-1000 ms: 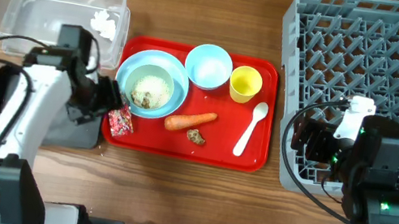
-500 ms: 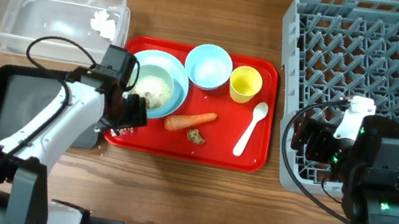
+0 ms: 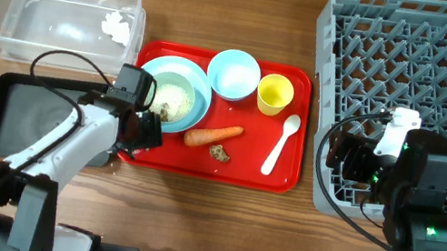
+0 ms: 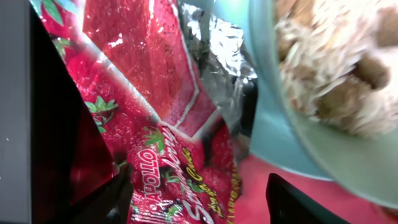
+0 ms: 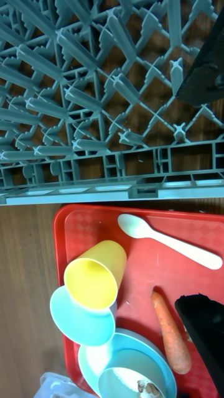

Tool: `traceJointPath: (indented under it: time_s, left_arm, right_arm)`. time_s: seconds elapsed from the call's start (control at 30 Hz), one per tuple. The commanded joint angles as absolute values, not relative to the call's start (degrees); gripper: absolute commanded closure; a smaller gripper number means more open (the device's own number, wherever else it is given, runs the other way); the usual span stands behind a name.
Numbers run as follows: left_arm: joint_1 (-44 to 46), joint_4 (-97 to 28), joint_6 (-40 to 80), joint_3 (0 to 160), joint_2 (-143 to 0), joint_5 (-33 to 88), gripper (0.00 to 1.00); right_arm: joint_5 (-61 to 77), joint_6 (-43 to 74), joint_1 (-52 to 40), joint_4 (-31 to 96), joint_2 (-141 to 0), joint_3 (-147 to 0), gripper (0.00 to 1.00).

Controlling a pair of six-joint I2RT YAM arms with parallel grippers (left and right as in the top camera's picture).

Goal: Sort waste into correct bins and load items into the dishwasher rack
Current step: 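Grasp the red snack wrapper on the tray with the left gripper, then lift the red wrapper and drop it into the clear bin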

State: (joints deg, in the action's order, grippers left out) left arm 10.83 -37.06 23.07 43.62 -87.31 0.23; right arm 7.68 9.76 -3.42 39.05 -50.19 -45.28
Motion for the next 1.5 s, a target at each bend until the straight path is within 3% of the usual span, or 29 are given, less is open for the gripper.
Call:
traceJointPath:
  time_s: [0.0,0.07,0.27,0.4,0.97,1.17,1.47]
  left_arm:
    - [11.14,-36.82,23.46,42.63,-87.39,-0.75,0.34]
    - [11.14,-36.82,23.46,42.52,-87.39,-0.75,0.39]
    - [11.14,-36.93,23.46,42.41,-87.39,-0.73,0.78]
    - [11.14,-37.06,23.44,42.44,-87.37,-0.73,0.96]
    - [11.0,-43.51,22.94,51.57,-68.99,-4.19,0.96]
    - [8.73,-31.07,22.55,52.95,-68.29,-11.68,0.96]
    - [-0.6,-7.33,19.94,52.95,-79.09,-11.57,0.96]
  right_arm:
    - [7.11,9.06,-3.36,39.07,-50.06,-46.92,0.0]
    - [7.11,9.04,-3.36,39.11,-50.06,-46.92,0.0]
    - [7.14,9.08,-3.36,39.11,-50.06,-46.92,0.0]
    - [7.11,9.04,-3.36,39.11,-50.06,-46.92,0.0]
    - [7.11,9.04,-3.36,39.24,-50.04,-46.92,0.0]
    - [7.11,9.06,-3.36,39.24,-50.06,-46.92,0.0]
    - [7.14,9.06,-3.36,39.33,-50.06,-46.92,0.0]
